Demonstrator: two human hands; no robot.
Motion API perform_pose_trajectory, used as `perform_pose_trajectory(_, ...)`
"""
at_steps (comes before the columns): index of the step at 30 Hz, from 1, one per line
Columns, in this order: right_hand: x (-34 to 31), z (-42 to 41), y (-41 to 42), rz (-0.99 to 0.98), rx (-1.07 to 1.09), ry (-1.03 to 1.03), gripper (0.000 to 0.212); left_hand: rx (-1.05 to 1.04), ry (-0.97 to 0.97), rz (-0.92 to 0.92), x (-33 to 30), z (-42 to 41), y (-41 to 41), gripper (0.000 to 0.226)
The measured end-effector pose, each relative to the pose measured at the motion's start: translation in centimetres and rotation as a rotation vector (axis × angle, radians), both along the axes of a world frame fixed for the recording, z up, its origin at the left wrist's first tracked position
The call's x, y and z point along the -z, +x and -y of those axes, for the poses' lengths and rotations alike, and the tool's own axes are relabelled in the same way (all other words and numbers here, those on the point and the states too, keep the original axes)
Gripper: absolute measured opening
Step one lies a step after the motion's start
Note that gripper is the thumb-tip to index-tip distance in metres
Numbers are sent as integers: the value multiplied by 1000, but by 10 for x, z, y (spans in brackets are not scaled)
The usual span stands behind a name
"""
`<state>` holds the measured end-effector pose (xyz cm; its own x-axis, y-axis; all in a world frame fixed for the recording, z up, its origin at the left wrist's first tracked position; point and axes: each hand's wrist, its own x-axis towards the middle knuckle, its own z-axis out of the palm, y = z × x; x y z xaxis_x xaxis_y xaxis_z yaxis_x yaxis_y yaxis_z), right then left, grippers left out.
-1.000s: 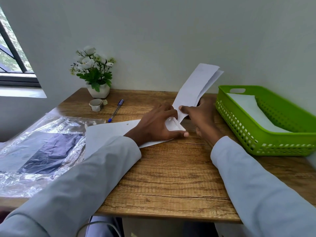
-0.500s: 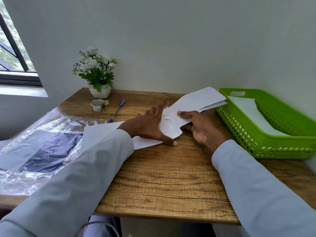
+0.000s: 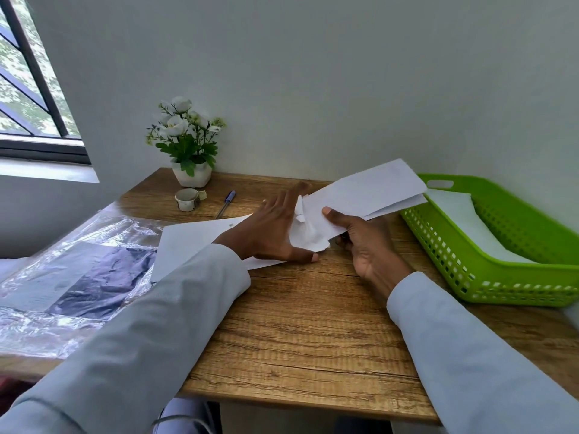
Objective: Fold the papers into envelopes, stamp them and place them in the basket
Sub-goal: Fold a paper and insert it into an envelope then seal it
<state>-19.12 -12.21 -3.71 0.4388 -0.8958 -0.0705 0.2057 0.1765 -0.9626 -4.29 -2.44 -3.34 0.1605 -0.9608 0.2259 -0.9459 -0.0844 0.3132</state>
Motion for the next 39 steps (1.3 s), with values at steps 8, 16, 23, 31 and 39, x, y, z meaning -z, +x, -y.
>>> perform_pose_trajectory(8, 1, 4, 1, 0, -23, 79, 37, -74, 290, 84, -9, -6, 10, 138)
perform_pose_trajectory(16, -7, 4, -4, 62, -88, 8, 31, -29, 61, 7, -12, -10, 10, 128)
perform_pose_trajectory(23, -6, -3, -5, -57, -154, -117, 38, -2, -100, -180, -11, -7, 11, 105)
perform_pose_trajectory(31, -7, 0, -5, 49, -123, -108, 45, -222, -383, -421, -6, 0, 43, 23)
perform_pose_trajectory(39, -6, 5, -9, -18, -237, -121, 38, -227, -457, -460, -16, 1, 35, 19)
